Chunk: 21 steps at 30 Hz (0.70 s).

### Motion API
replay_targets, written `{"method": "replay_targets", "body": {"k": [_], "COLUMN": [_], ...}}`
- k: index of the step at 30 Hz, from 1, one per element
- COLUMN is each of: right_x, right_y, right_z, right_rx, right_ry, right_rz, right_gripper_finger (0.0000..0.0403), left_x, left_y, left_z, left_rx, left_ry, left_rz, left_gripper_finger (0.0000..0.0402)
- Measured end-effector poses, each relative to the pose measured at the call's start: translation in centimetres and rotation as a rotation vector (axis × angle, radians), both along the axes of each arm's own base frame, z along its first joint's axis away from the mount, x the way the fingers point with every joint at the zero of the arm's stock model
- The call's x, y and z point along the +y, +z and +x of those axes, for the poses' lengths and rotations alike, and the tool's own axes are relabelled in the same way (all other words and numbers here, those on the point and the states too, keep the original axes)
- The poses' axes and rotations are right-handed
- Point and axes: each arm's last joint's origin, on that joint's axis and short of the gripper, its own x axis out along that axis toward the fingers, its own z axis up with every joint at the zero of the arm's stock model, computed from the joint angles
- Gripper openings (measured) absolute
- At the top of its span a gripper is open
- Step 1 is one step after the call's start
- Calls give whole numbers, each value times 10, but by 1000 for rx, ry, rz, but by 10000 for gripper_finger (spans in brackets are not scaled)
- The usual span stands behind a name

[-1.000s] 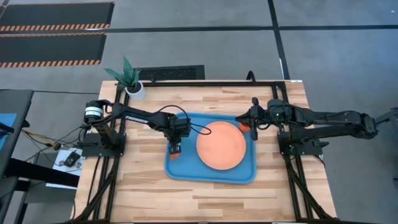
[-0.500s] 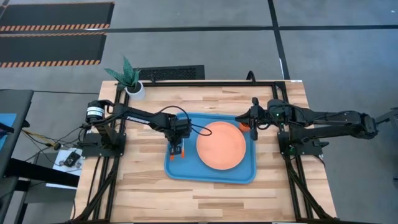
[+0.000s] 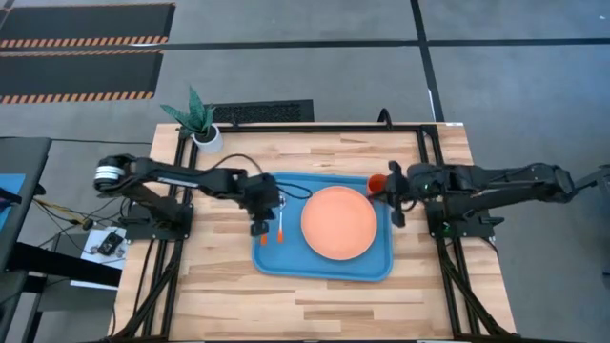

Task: Pick and place plate/cup/fork/spoon on tray
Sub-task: Adjust the blue serving tray

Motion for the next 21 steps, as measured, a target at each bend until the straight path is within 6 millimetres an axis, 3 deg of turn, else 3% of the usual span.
{"method": "replay_targets", "body": {"k": [7,13,17,21], "right_x": [37,55,56,49], "right_y": [-21,-44,-66,-86], "right_z": [-16,-32,-33,-26], "right_rx": [275,553,680,745], "right_ry": [-7,-133,-211,-270], "right_rz": [200,307,271,215], "right_gripper_finger": [14,5,9,9], "left_x": [-15,-18,-19,-19], "left_y": [-5,-40,-64,-73], "left_z": [-53,-97,-108,-110], "left_rx": [-88,-20,-70,-151], "left_ry": [30,161,220,256], "left_rz": [-41,-84,-126,-155], "left_gripper_finger": [0,0,0,0]}}
